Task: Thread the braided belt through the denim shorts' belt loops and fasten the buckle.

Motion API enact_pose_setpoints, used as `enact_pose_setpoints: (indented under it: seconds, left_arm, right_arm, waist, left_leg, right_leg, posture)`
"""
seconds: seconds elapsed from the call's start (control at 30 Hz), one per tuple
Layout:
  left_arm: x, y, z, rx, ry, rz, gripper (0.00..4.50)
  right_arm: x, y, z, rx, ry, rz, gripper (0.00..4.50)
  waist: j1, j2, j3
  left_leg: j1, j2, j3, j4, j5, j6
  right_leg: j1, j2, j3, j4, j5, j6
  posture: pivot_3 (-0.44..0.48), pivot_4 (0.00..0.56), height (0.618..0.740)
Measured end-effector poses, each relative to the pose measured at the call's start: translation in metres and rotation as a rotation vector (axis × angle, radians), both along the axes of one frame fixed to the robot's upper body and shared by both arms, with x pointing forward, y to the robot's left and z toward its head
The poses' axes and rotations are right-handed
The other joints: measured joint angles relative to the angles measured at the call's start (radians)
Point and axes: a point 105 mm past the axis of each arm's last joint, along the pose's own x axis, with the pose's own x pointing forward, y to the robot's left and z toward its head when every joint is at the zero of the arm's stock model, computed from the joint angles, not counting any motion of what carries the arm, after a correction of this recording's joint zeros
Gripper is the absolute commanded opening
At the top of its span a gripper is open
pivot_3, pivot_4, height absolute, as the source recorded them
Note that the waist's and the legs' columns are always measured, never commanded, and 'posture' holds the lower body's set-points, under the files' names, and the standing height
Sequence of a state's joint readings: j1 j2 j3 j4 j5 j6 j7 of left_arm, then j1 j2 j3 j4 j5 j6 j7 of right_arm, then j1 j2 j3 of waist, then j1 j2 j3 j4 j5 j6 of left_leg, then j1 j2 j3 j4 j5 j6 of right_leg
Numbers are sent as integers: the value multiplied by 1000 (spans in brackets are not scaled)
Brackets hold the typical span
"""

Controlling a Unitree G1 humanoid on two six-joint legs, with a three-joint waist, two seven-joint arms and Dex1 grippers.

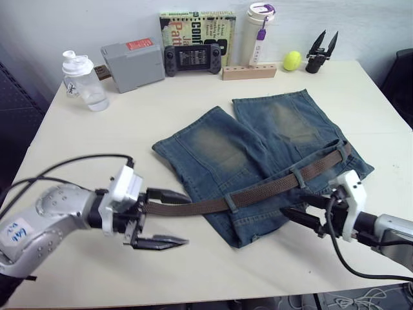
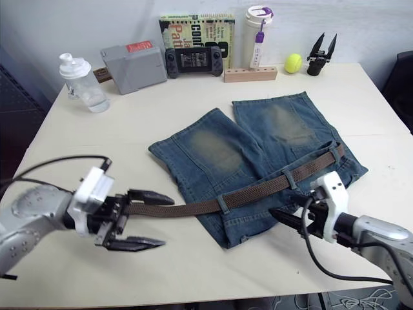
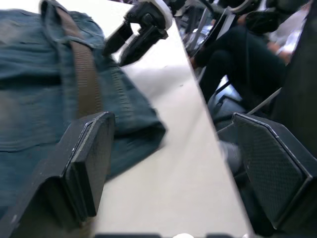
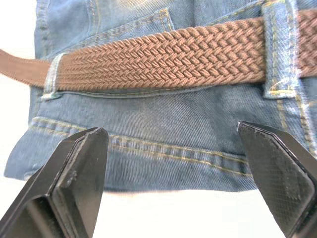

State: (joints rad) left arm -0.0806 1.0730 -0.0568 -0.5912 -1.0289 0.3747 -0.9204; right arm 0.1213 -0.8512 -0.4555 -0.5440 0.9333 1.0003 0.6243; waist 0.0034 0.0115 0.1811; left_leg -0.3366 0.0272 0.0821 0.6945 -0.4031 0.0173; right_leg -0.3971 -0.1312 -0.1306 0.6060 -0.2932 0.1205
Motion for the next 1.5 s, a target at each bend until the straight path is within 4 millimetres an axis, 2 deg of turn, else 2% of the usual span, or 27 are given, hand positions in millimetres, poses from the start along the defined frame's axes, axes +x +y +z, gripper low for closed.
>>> enact_pose_setpoints:
  seconds: [0.1,0.17,0.23,0.4,0.47,0.5,0.6,0.73,0.77,0.83,0.87,0.93,1.07,1.1,1.13,1.17,1.3,1.4,1.5]
  left_arm:
    - [-4,-17,-5,-46,-19,5,4135]
    - [2,-37,-12,-77,-60,23,4135]
    - [4,-48,-20,-69,-85,23,4135]
    - [25,-85,-50,12,-273,34,4135]
    - [30,-94,-59,45,-302,35,4135]
    - [35,-104,-67,70,-327,31,4135]
    - [40,-118,-77,95,-335,18,4135]
    - [48,-126,-90,178,-367,14,4135]
    - [51,-127,-94,214,-392,15,3727]
    - [51,-129,-97,246,-427,15,3318]
    - [53,-131,-98,264,-458,20,2852]
    - [54,-131,-100,289,-497,29,1935]
    - [59,-128,-100,316,-566,67,231]
    - [60,-128,-100,319,-570,75,80]
    - [60,-125,-100,318,-570,89,80]
    - [61,-125,-100,318,-570,94,80]
    - [69,-95,-95,351,-626,140,80]
    - [87,-59,-89,407,-726,174,80]
    - [107,-32,-85,430,-812,214,80]
  right_arm:
    - [1,-12,8,-74,-58,11,4428]
    - [9,-34,10,-254,-122,-6,4428]
    - [15,-44,12,-367,-185,-1,4428]
    - [30,-78,15,-766,-333,109,4428]
    - [34,-86,13,-870,-355,143,4428]
    - [36,-95,7,-956,-360,171,4428]
    - [38,-108,-11,-1066,-346,213,4428]
    - [52,-112,-12,-1188,-427,239,4428]
    - [55,-113,-13,-1214,-446,243,4500]
    - [59,-113,-16,-1230,-463,240,4500]
    - [60,-114,-20,-1230,-467,228,4235]
    - [61,-114,-26,-1223,-465,218,3639]
    - [62,-111,-37,-1198,-446,221,1688]
    - [62,-111,-39,-1194,-442,223,1153]
    - [62,-109,-41,-1184,-441,221,330]
    - [62,-109,-41,-1181,-440,221,90]
    - [62,-99,-42,-1131,-454,228,90]
    - [53,-76,-43,-1025,-480,261,90]
    - [47,-51,-44,-907,-468,265,90]
  waist:
    - [11,0,0]
    - [25,1,0]
    - [28,-2,1]
    - [25,-2,1]
    - [23,-2,1]
    - [22,-2,1]
    - [22,-2,1]
    - [18,-3,0]
    - [18,-4,-1]
    - [18,-10,-4]
    - [19,-15,-7]
    - [19,-20,-10]
    - [14,-20,-10]
    - [14,-20,-10]
    - [12,-20,-10]
    - [11,-19,-10]
    - [0,-18,-9]
    - [-4,-16,-10]
    - [-3,-15,-10]
  left_leg:
    - [1,-1,1,3,0,0]
    - [1,-7,1,4,0,1]
    - [1,-7,4,4,0,1]
    - [0,-6,9,4,0,1]
    - [1,-6,9,4,0,1]
    - [1,-6,9,4,0,1]
    - [1,-5,9,4,0,1]
    - [2,-4,9,5,0,1]
    - [2,-3,9,6,0,1]
    - [2,-1,9,6,0,1]
    - [2,1,8,6,0,1]
    - [3,2,8,7,0,1]
    - [4,3,6,8,0,1]
    - [4,3,4,8,0,1]
    - [7,3,1,8,0,1]
    - [7,3,1,8,0,1]
    - [6,5,-1,7,0,1]
    - [4,6,-2,6,1,0]
    - [3,5,-2,6,1,0]
  right_leg:
    - [2,-1,1,0,1,1]
    - [3,-3,2,-1,2,2]
    - [4,-2,1,-1,2,2]
    - [4,-1,0,-3,2,3]
    - [4,-1,0,-3,2,3]
    - [4,-1,0,-2,2,3]
    - [4,-1,0,-2,2,3]
    - [4,-1,0,-1,2,3]
    - [5,-1,0,-1,2,3]
    - [5,0,0,-1,2,3]
    - [6,0,-1,-2,2,3]
    - [8,0,-1,-3,3,2]
    - [12,-1,1,-6,6,2]
    - [13,-1,0,-6,6,2]
    - [12,0,0,-6,6,2]
    - [12,0,0,-6,6,2]
    - [11,0,-3,-5,5,0]
    - [7,0,-4,-2,4,-2]
    - [7,0,-4,-1,4,-2]
  posture:
    - [0,150,731]
    - [0,150,731]
    - [0,150,731]
    - [0,150,731]
    - [0,150,731]
    - [0,150,731]
    - [0,150,731]
    - [0,150,731]
    - [0,150,731]
    - [0,150,731]
    - [0,150,731]
    - [0,150,731]
    - [0,150,731]
    - [0,150,731]
    - [0,150,731]
    - [0,150,731]
    - [0,150,731]
    - [0,150,731]
    - [0,150,731]
